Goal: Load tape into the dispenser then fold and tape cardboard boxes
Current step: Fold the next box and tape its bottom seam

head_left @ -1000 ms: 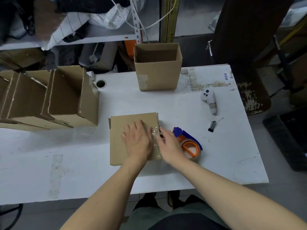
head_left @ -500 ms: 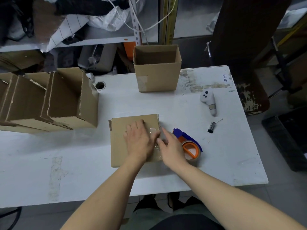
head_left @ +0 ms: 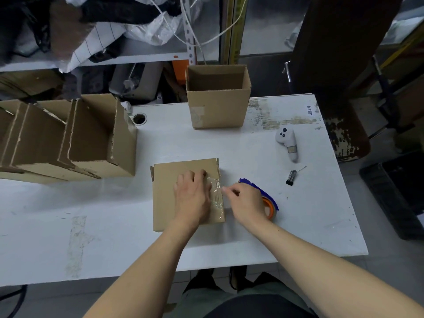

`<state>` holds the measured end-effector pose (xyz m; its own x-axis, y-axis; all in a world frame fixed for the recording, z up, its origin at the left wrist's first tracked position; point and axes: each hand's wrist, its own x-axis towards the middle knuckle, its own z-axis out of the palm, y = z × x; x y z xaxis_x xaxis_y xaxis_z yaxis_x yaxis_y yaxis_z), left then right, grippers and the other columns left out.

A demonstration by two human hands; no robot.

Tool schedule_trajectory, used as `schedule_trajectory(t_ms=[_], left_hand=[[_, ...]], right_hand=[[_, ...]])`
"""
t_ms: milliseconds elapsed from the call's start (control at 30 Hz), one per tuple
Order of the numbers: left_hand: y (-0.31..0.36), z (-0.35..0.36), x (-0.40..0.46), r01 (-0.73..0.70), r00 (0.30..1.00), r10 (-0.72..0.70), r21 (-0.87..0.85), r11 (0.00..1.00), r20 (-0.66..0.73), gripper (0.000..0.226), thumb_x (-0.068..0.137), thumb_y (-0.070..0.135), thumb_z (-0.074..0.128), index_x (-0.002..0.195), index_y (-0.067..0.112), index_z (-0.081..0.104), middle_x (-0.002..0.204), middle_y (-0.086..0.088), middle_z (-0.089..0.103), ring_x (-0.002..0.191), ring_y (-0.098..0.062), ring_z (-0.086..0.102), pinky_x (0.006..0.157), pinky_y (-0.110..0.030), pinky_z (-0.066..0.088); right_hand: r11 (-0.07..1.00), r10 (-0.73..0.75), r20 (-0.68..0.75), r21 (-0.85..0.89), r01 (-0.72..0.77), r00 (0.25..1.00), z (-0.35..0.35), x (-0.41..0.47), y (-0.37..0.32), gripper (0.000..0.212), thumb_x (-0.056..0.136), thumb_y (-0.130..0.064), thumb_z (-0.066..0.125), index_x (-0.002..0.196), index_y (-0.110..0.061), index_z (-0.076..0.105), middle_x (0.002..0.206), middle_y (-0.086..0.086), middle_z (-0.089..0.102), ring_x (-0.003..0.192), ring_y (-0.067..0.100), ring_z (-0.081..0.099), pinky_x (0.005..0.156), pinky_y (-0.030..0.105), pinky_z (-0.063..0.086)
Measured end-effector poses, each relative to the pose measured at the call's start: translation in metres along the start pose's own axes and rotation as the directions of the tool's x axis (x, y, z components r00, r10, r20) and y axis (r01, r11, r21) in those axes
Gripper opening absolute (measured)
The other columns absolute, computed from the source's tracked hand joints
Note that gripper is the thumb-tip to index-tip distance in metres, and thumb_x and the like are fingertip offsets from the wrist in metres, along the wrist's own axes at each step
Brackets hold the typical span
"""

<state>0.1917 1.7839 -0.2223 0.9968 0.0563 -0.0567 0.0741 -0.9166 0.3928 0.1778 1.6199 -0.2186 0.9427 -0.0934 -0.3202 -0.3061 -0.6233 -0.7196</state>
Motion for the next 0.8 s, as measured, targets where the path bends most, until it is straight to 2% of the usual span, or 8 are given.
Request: schedule_trajectory(t_ms=[67, 167, 300, 400, 500, 600, 700, 800], left_hand=[[0.002, 0.000, -0.003, 0.005, 0.999, -0.006, -0.014, 1.000, -0.033, 0.022, 0.098, 0.030, 0.061, 0.116, 0.018, 0.064, 0.102, -0.011, 0.059, 0.092, -0.034, 0.049, 0.076, -0.041, 0.034], [0.002, 0.000, -0.004, 0.005, 0.999, -0.006, -0.011, 1.000, -0.050, 0.021, 0.096, 0.030, 0.063, 0.113, 0.017, 0.064, 0.100, -0.010, 0.059, 0.089, -0.034, 0.049, 0.076, -0.043, 0.040], [0.003, -0.002, -0.006, 0.014, 0.999, -0.014, -0.010, 1.000, -0.032, 0.021, 0.095, 0.028, 0.064, 0.112, 0.016, 0.064, 0.100, -0.011, 0.059, 0.090, -0.034, 0.049, 0.076, -0.044, 0.041], [0.007, -0.011, -0.007, 0.043, 0.998, -0.042, -0.018, 0.999, 0.054, 0.026, 0.098, 0.030, 0.060, 0.121, 0.017, 0.064, 0.109, -0.009, 0.063, 0.100, -0.034, 0.052, 0.084, -0.045, 0.043], [0.018, -0.036, -0.009, 0.166, 0.974, -0.110, -0.296, 0.940, 0.196, 0.030, 0.104, 0.035, 0.056, 0.128, 0.019, 0.064, 0.109, -0.001, 0.073, 0.106, -0.027, 0.062, 0.092, -0.040, 0.049], [0.031, -0.061, -0.013, 0.424, 0.897, -0.250, -0.550, 0.720, 0.364, 0.032, 0.099, 0.051, 0.062, 0.105, 0.021, 0.073, 0.095, 0.008, 0.079, 0.097, -0.015, 0.073, 0.088, -0.034, 0.057], [0.043, -0.083, -0.014, 0.645, 0.762, -0.255, -0.670, 0.368, 0.595, 0.052, 0.095, 0.061, 0.066, 0.106, 0.010, 0.073, 0.094, 0.000, 0.082, 0.095, -0.021, 0.078, 0.095, -0.039, 0.059], [0.052, -0.102, -0.012, 0.702, 0.712, -0.213, -0.667, 0.252, 0.669, 0.050, 0.096, 0.054, 0.067, 0.112, 0.006, 0.072, 0.098, -0.005, 0.082, 0.099, -0.023, 0.078, 0.089, -0.036, 0.055]], right_hand=[[0.993, -0.075, -0.053, -0.099, 0.070, 0.996, -0.016, 0.004, 0.011, 0.011, 0.097, -0.018, 0.061, 0.091, -0.021, 0.070, 0.093, -0.003, 0.065, 0.091, 0.018, 0.058, 0.081, 0.034, 0.045], [0.862, -0.041, 0.027, -0.505, 0.049, 0.999, -0.038, 0.016, 0.041, 0.049, 0.085, -0.008, 0.058, 0.134, -0.014, 0.055, 0.129, 0.006, 0.052, 0.120, 0.030, 0.045, 0.102, 0.036, 0.041], [0.737, 0.170, 0.119, -0.675, -0.046, 0.978, -0.053, 0.024, 0.063, 0.026, 0.090, -0.015, 0.058, 0.115, -0.014, 0.056, 0.125, 0.007, 0.052, 0.117, 0.028, 0.046, 0.091, 0.034, 0.047], [0.825, 0.218, 0.108, -0.551, -0.124, 0.970, -0.058, 0.025, 0.059, 0.026, 0.088, -0.026, 0.068, 0.101, -0.010, 0.054, 0.115, 0.009, 0.054, 0.099, 0.028, 0.057, 0.074, 0.035, 0.046], [0.960, 0.222, 0.109, -0.199, -0.198, 0.969, -0.068, 0.020, 0.041, 0.034, 0.075, -0.023, 0.074, 0.097, -0.015, 0.049, 0.102, 0.005, 0.060, 0.077, 0.024, 0.066, 0.059, 0.035, 0.048], [0.996, 0.051, 0.149, 0.069, -0.062, 0.988, -0.083, 0.006, 0.015, 0.051, 0.079, -0.001, 0.064, 0.117, -0.032, 0.051, 0.109, -0.004, 0.062, 0.086, 0.017, 0.068, 0.066, 0.030, 0.053], [0.983, -0.115, 0.132, 0.161, 0.093, 0.985, -0.095, -0.001, -0.010, 0.075, 0.076, 0.009, 0.065, 0.128, -0.043, 0.054, 0.109, -0.007, 0.061, 0.094, 0.003, 0.061, 0.079, 0.021, 0.052], [0.964, -0.243, 0.134, 0.143, 0.224, 0.961, -0.101, 0.000, -0.020, 0.084, 0.072, 0.012, 0.068, 0.130, -0.049, 0.057, 0.117, -0.016, 0.061, 0.106, 0.000, 0.058, 0.087, 0.018, 0.051]])
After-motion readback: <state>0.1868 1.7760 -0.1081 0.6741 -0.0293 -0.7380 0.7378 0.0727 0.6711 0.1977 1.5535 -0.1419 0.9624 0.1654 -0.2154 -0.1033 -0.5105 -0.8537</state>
